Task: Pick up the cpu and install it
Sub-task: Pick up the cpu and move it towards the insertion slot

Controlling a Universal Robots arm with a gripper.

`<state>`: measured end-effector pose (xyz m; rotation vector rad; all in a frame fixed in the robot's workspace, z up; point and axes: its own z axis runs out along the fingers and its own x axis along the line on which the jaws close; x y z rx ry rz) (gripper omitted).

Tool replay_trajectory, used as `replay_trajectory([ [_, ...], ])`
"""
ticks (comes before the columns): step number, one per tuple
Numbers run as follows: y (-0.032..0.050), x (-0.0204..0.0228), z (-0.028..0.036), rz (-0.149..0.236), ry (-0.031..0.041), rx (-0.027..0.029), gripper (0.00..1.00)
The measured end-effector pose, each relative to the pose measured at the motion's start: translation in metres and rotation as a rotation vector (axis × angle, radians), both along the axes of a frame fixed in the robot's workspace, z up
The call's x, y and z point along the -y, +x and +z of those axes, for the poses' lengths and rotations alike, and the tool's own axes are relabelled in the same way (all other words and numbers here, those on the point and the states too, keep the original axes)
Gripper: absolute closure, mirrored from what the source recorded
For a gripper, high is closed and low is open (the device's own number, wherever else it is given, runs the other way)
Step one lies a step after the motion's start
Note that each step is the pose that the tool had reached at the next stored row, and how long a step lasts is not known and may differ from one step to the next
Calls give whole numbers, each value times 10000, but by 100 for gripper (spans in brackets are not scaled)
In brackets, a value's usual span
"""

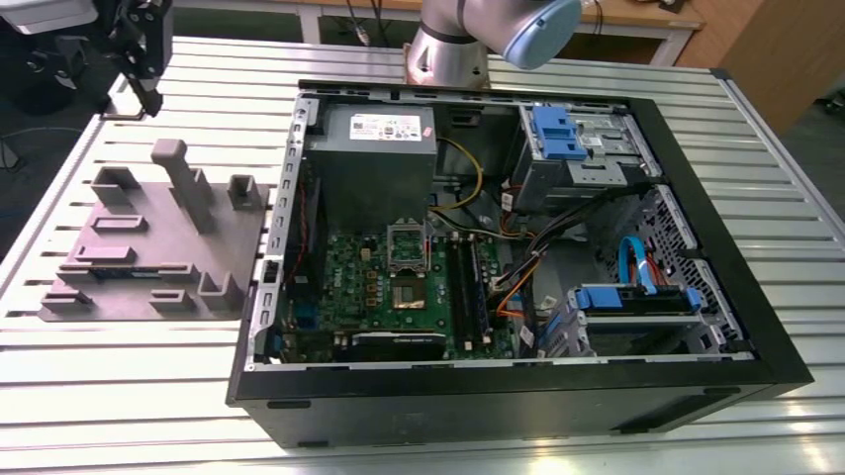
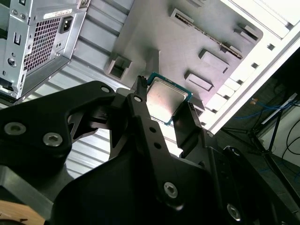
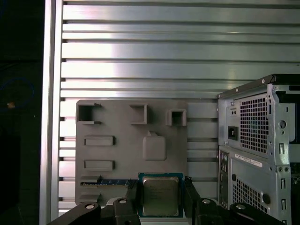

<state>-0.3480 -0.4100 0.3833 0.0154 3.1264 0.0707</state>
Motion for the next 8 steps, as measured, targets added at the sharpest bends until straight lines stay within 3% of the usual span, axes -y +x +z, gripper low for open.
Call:
replay_trajectory([
  [8,18,0,0,0,-1,0,53],
])
